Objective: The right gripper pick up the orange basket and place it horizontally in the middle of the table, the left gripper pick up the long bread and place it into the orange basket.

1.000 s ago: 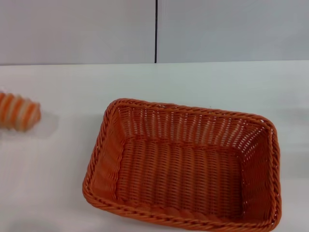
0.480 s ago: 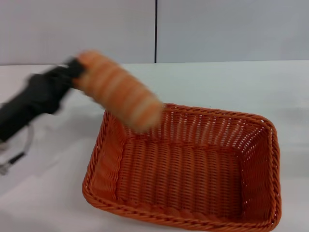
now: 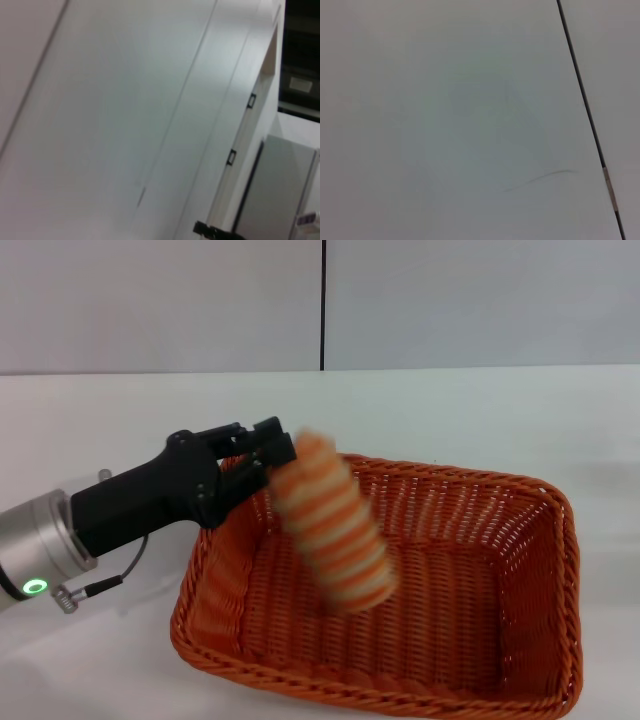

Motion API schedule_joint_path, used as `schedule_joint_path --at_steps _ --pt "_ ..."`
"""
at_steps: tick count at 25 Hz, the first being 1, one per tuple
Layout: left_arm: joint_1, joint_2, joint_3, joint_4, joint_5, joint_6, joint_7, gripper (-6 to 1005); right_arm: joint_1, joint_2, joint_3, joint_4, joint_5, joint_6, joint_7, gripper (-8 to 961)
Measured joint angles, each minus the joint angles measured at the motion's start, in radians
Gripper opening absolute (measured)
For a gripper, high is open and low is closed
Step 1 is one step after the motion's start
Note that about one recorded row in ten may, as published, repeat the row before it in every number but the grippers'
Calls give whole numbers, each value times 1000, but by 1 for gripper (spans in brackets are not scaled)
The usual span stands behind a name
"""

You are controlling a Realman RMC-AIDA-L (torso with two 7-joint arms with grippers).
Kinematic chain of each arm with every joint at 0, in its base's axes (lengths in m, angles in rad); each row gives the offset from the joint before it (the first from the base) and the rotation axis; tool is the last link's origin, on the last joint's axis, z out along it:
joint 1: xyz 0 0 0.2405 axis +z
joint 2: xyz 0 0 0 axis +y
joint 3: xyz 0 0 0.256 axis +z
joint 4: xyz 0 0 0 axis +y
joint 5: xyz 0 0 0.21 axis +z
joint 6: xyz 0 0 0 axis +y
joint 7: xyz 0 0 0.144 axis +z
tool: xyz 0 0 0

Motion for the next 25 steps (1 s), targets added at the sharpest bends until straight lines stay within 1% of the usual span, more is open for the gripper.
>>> schedule_joint_path --at_steps 2,3,9,12,14,15,16,17,18,19,20,21,22,25 --pt "5 1 -4 -2 -4 4 5 199 0 0 0 0 0 0 0 433" --pt "19 4 -11 -3 -24 15 9 229 0 0 0 3 0 0 0 433" --pt "39 6 -16 1 -58 18 11 459 4 0 1 17 11 5 -1 433" --pt "48 6 -29 1 -73 18 19 574 7 2 1 28 51 8 -4 433" --pt "115 3 -144 -37 -189 28 143 657 8 6 1 39 91 9 -8 433" --pt "115 3 -144 -37 -189 28 143 703 8 7 1 50 116 9 -14 433" --pt "138 3 -197 -77 -236 30 205 748 8 7 2 64 143 9 -26 433" --pt "146 3 -217 -93 -253 31 233 794 8 7 2 64 143 9 -26 433" --pt "171 3 -291 -157 -304 39 326 839 9 7 1 76 168 10 -38 433" --pt "171 3 -291 -157 -304 39 326 841 9 7 2 90 198 10 -54 433" --pt "184 2 -351 -205 -324 48 403 842 10 7 2 98 221 10 -67 433" --pt "205 -1 -438 -284 -341 64 565 844 12 7 2 111 252 10 -88 433" --pt "205 -1 -438 -284 -341 64 565 846 12 7 2 111 252 10 -88 433" --pt "225 -2 -505 -356 -341 73 792 851 13 8 3 117 268 7 -104 433"
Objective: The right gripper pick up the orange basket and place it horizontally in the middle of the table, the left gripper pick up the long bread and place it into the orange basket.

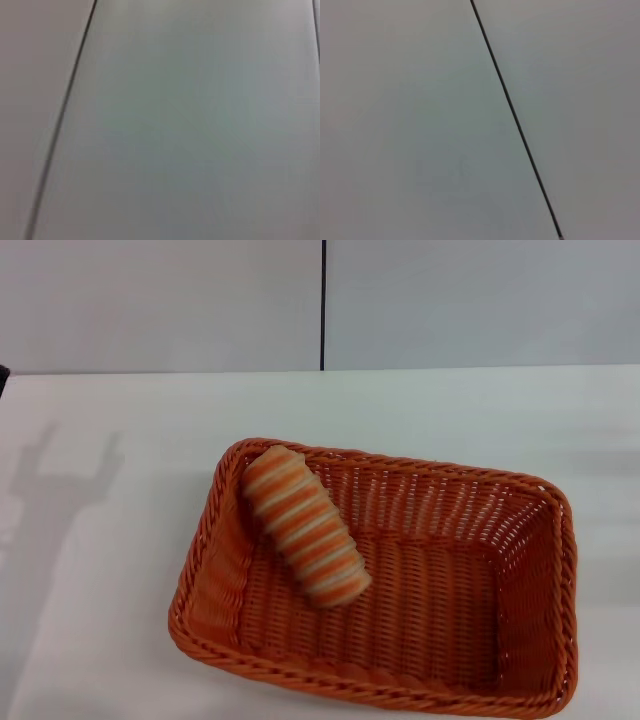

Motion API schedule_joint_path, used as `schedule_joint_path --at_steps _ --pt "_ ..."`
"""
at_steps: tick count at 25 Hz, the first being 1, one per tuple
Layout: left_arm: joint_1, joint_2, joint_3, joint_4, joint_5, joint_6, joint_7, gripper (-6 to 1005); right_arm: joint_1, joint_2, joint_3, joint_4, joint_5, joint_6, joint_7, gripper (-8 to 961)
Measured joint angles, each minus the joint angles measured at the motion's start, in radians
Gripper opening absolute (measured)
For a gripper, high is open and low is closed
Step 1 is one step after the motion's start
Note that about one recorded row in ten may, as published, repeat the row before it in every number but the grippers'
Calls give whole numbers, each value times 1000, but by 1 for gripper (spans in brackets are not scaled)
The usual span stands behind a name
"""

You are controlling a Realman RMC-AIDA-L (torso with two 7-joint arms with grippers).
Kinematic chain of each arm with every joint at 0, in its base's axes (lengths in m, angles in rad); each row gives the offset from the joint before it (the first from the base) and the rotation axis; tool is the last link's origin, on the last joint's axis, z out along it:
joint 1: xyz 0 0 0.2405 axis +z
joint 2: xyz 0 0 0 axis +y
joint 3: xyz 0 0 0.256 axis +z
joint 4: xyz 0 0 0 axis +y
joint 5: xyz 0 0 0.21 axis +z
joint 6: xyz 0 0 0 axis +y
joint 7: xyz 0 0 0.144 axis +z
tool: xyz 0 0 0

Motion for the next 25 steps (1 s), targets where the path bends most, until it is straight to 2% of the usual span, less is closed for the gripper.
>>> schedule_joint_path --at_steps 1,3,5,11,13,25 --pt "7 -1 -12 -25 1 2 134 852 0 0 5 1 7 -6 -2 433" --pt "12 -1 -14 -32 2 2 189 856 0 0 18 5 11 -10 -2 433" --pt "14 0 -15 -32 2 2 200 859 -1 0 29 8 11 -11 -3 433" --pt "17 2 -37 -27 0 -2 205 749 -7 2 69 12 12 -13 -3 433" --pt "18 2 -50 -27 0 -3 205 564 -10 2 79 19 12 -13 -3 433" --pt "20 3 -81 -28 -1 -5 196 564 -24 2 115 35 12 -9 -3 433"
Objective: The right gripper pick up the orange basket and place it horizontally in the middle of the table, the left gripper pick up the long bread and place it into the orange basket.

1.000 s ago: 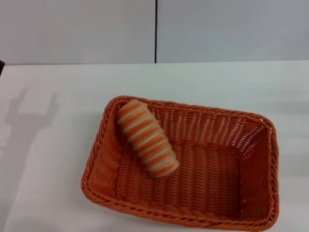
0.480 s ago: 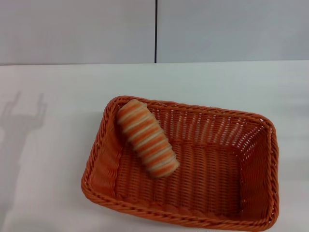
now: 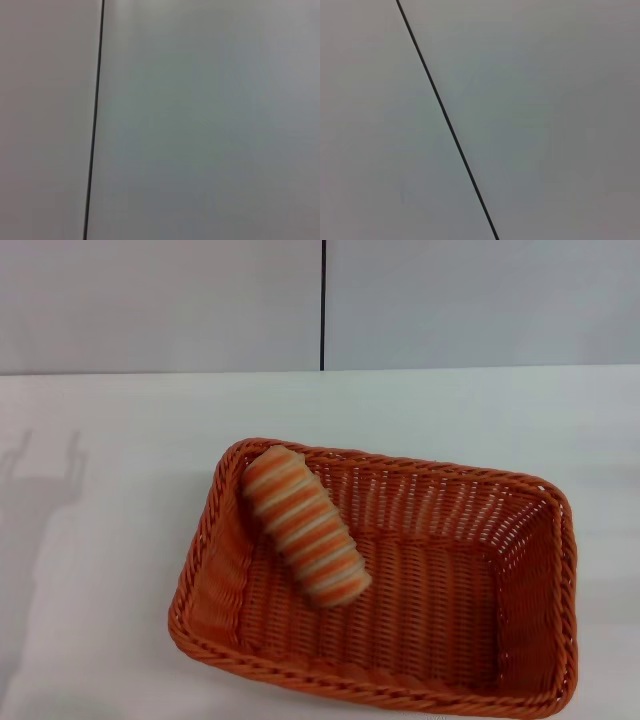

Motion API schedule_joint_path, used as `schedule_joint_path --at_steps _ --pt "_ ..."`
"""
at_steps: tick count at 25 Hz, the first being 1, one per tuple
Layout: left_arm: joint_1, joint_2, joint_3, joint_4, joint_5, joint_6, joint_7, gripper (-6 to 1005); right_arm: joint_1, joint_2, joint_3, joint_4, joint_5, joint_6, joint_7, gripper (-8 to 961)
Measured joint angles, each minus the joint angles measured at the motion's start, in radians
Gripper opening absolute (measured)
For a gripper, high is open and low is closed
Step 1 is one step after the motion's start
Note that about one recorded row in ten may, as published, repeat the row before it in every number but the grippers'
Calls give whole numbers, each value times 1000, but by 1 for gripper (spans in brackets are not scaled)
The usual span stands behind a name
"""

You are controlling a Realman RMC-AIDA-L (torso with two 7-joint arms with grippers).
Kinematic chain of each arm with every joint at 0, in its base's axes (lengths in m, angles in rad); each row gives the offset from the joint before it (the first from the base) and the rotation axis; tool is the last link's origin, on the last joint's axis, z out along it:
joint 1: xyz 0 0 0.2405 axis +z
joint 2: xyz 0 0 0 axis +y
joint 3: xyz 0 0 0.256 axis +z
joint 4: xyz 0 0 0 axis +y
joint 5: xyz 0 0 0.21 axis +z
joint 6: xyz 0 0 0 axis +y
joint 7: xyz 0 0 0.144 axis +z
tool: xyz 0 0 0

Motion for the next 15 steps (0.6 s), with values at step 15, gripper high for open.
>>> schedule_joint_path --at_steps 15 --pt "31 0 -2 -4 0 5 -2 564 -33 2 2 3 0 25 0 433"
